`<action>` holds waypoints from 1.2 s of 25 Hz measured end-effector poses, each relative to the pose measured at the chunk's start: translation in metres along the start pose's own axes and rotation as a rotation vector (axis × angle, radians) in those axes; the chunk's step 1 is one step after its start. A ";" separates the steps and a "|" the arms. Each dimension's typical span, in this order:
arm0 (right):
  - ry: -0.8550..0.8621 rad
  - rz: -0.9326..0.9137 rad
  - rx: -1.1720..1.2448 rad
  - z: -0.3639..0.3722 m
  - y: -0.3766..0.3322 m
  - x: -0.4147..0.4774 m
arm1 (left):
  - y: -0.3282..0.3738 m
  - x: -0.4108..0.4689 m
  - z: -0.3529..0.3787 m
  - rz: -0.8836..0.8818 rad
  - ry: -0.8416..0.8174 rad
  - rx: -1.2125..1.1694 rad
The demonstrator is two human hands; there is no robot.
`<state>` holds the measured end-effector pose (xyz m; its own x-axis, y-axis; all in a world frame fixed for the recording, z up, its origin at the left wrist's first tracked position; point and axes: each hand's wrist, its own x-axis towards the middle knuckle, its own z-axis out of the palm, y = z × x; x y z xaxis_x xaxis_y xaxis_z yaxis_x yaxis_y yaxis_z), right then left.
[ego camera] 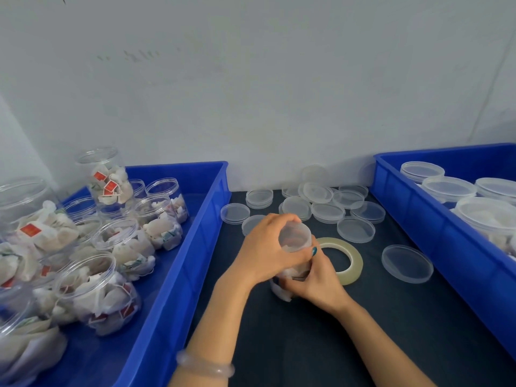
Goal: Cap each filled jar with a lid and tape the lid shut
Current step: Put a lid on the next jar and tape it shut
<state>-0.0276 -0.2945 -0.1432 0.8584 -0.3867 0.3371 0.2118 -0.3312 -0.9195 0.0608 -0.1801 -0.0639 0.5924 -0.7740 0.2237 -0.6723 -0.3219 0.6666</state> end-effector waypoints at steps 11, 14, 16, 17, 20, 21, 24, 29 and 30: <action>-0.436 0.281 0.564 -0.018 -0.017 -0.003 | -0.013 -0.004 -0.010 0.023 -0.240 -0.666; -0.460 0.300 0.420 -0.019 -0.024 -0.005 | -0.021 -0.007 -0.009 0.031 -0.221 -0.723; -0.370 0.196 0.175 -0.021 -0.032 -0.004 | -0.028 -0.009 -0.018 0.048 -0.150 -0.686; -0.262 0.118 0.029 -0.027 -0.033 -0.003 | -0.030 -0.010 -0.022 0.053 -0.108 -0.621; -0.045 0.080 -0.361 -0.067 -0.027 -0.001 | -0.033 -0.011 -0.025 0.069 0.009 -0.303; -0.091 0.145 -0.475 -0.082 -0.024 -0.002 | -0.032 -0.010 -0.021 0.074 0.048 -0.210; -0.363 0.349 -0.794 -0.108 -0.012 -0.007 | -0.027 -0.003 -0.008 0.078 0.129 -0.075; -0.294 0.223 -0.748 -0.106 0.000 -0.004 | -0.022 0.013 0.009 0.074 0.186 -0.017; -0.282 0.230 -0.728 -0.104 0.000 -0.004 | -0.020 0.015 0.010 0.089 0.191 0.017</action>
<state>-0.0792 -0.3827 -0.1236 0.9494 -0.3140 0.0033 -0.2573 -0.7840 -0.5649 0.0781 -0.1908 -0.0808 0.6022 -0.6832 0.4130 -0.7325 -0.2671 0.6262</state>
